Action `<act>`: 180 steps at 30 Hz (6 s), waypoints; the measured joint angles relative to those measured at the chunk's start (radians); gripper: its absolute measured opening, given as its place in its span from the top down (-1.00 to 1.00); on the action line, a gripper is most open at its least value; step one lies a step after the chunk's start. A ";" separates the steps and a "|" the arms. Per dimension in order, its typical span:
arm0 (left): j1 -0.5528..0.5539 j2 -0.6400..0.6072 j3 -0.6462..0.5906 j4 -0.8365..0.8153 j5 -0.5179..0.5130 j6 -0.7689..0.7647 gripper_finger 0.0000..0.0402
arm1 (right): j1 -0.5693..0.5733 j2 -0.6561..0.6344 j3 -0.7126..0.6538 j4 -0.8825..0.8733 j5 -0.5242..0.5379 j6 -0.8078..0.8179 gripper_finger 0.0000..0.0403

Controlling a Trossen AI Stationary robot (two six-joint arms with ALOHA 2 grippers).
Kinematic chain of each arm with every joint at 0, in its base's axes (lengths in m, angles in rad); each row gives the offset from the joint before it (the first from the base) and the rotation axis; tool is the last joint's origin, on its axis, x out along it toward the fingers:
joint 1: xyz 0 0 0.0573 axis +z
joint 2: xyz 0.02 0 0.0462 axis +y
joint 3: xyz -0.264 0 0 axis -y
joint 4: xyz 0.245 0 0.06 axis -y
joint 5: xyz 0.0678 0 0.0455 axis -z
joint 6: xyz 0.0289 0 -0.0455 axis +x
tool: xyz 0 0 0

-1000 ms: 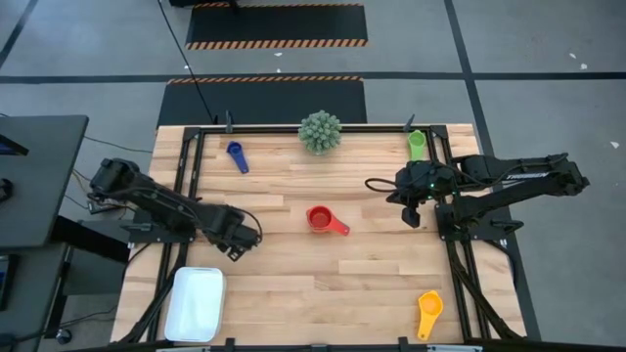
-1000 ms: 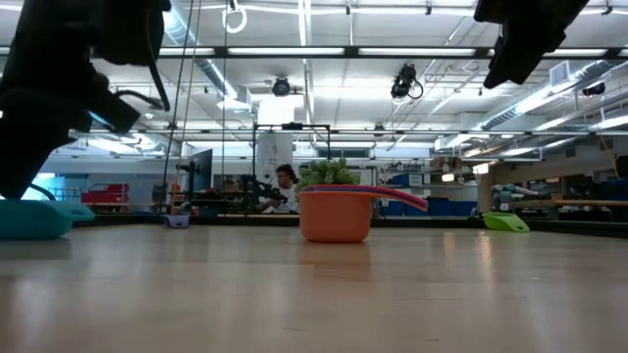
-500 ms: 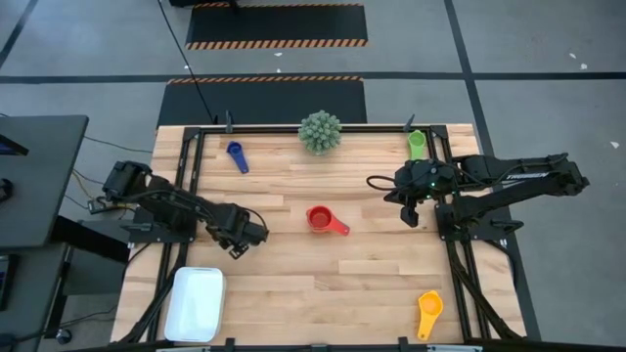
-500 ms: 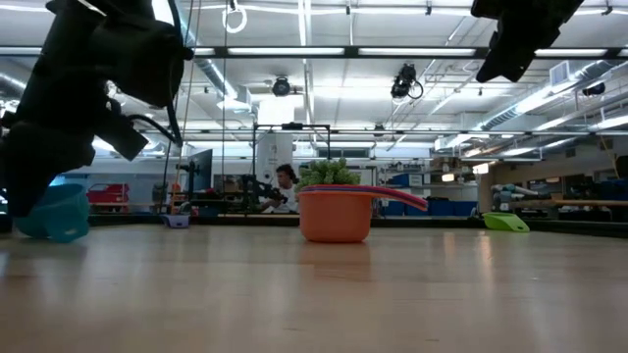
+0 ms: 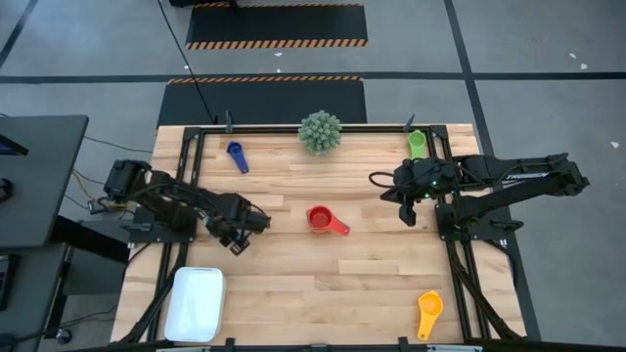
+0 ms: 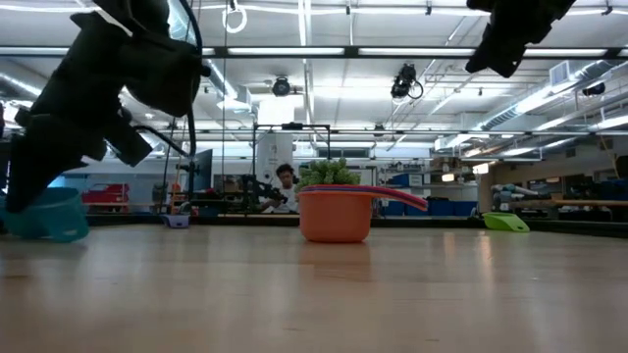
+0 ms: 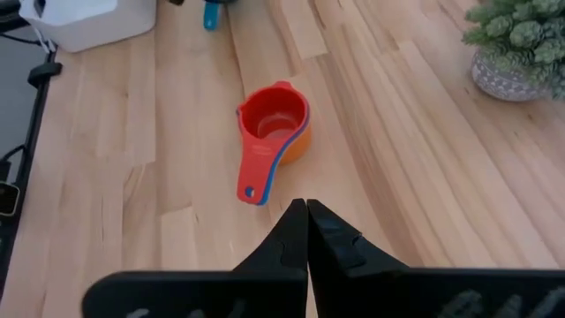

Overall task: Nest measuring cups in basket
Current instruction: Stack the light blue measuring cup on top of the red measuring cup, then stack the yellow measuring cup on top of the light blue measuring cup

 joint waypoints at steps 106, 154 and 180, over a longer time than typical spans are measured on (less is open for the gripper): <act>0.077 0.662 1.218 -0.019 -0.183 0.827 0.91 | 0.214 -0.323 0.001 -0.037 -0.073 -0.054 1.00; 0.096 0.549 1.220 -0.145 0.014 0.612 0.98 | 0.214 -0.316 0.195 -0.453 -0.100 0.007 1.00; 0.111 0.189 1.220 -0.288 -0.126 0.482 0.99 | 0.397 -0.043 0.195 -0.771 -0.505 0.070 0.99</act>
